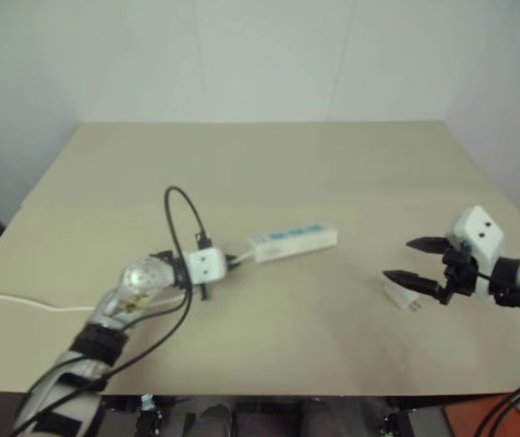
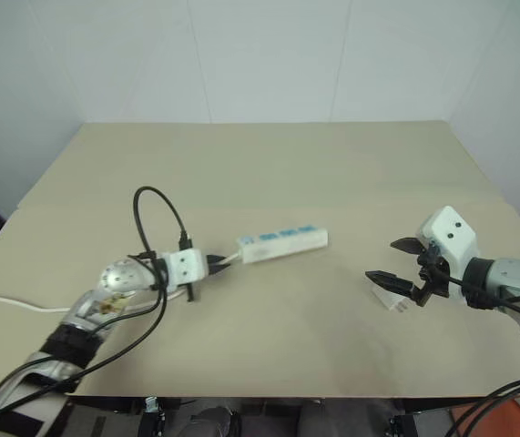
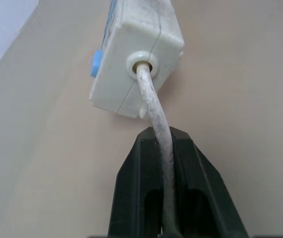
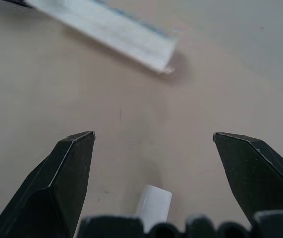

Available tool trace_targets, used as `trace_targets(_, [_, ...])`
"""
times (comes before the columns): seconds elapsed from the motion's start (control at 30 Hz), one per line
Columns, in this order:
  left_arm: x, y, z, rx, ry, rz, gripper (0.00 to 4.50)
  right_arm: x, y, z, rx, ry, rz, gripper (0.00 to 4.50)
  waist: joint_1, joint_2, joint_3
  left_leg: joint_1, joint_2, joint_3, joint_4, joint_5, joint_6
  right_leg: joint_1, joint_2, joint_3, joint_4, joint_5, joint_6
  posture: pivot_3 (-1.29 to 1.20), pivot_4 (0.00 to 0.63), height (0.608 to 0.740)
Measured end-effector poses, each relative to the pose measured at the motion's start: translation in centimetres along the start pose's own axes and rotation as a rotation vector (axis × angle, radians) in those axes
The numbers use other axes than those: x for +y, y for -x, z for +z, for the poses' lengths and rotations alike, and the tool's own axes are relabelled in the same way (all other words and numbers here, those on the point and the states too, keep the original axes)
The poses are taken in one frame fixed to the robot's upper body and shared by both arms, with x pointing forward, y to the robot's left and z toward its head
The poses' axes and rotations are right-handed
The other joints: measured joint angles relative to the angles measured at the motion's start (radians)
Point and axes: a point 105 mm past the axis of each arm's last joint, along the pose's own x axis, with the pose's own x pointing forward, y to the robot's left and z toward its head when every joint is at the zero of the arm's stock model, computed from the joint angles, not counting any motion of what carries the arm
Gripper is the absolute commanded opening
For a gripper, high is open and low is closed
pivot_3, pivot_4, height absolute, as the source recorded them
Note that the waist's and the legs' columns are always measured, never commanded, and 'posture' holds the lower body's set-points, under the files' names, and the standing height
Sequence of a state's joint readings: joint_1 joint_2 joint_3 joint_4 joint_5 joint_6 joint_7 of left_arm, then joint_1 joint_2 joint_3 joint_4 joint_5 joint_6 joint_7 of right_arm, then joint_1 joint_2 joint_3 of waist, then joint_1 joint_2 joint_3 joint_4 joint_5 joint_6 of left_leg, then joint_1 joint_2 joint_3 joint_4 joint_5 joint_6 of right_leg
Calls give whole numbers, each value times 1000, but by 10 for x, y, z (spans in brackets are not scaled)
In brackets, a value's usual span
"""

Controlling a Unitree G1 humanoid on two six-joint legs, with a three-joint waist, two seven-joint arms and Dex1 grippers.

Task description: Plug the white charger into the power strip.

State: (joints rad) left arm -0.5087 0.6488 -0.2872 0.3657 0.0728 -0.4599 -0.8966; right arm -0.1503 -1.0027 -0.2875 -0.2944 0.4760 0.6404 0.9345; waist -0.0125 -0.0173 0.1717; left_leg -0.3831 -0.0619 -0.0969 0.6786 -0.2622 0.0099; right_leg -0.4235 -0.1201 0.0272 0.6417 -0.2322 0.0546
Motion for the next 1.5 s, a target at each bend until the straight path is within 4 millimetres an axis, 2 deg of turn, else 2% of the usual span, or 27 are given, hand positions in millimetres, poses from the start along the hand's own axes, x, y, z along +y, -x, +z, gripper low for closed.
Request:
trace_targets(0.1, [-17, 14, -7, 12, 7, -102, 1201, 0, 0, 0, 0, 0, 0, 4500, 1, 0, 0, 0, 0, 0, 0, 0, 0, 1, 0, 0, 0, 0, 0, 0, 150, 740])
trace_targets(0.3, [-34, 35, 9, -52, 119, -266, 3125, 0, -1, 2, -7, 3, 1, 4500, -1, 0, 0, 0, 1, 0, 1, 0, 1, 1, 0, -1, 1, 0, 1, 0, 150, 740])
trace_targets(0.43, [-32, 57, 23, -79, 235, -325, 4403, -1, -2, 2, -7, 2, 1, 4500, -7, 0, 0, 0, 3, 0, 1, -1, 1, 1, 1, 0, 1, 0, 1, 0, 150, 740])
trace_targets(0.5, [-21, 65, 28, -105, 298, -277, 4464, -2, -1, 2, -6, -1, -1, 4500, -6, 1, 0, 2, 3, 1, 1, -1, 1, 2, 2, 0, 1, 0, 1, 0, 150, 740])
trace_targets(0.6, [-5, 55, 30, -162, 330, -117, 4464, -1, -3, 2, -17, -5, 0, 4500, 1, 1, 0, 5, 3, 1, 1, -1, 1, 5, 2, 0, 1, 0, 1, 0, 150, 740])
trace_targets(0.7, [-8, 35, 28, -200, 376, -54, 4464, 1, -7, 4, -24, -3, 11, 4500, 1, 0, 0, 3, 3, 3, 1, -1, 1, 4, 3, 0, 0, 1, 1, 0, 150, 740])
trace_targets(0.83, [-13, 13, 29, -248, 390, -63, 4464, 2, -9, 4, -25, -3, 18, 4500, 1, 0, 0, 2, 2, 5, 1, -1, 1, 2, 3, 0, 0, 2, 0, 0, 150, 740])
trace_targets(1.17, [-21, -33, 14, -243, 406, -75, 4464, 0, -13, 12, -54, 2, 18, 4500, 2, -1, -1, 3, 3, 13, 2, -1, 1, 3, 5, 4, 0, 3, 0, 0, 150, 740])
trace_targets(1.47, [-21, -46, 19, -288, 410, -81, 4464, 2, -16, 10, -55, -7, 22, 4500, 15, -1, -2, 4, 3, 14, 2, -1, 1, 3, 5, 5, 0, 4, 1, 0, 150, 740])
trace_targets(1.5, [-21, -47, 20, -296, 412, -79, 4078, 2, -16, 10, -55, -8, 23, 4500, 16, -1, -2, 4, 3, 14, 2, -1, 1, 3, 5, 5, 0, 4, 1, 0, 150, 740])
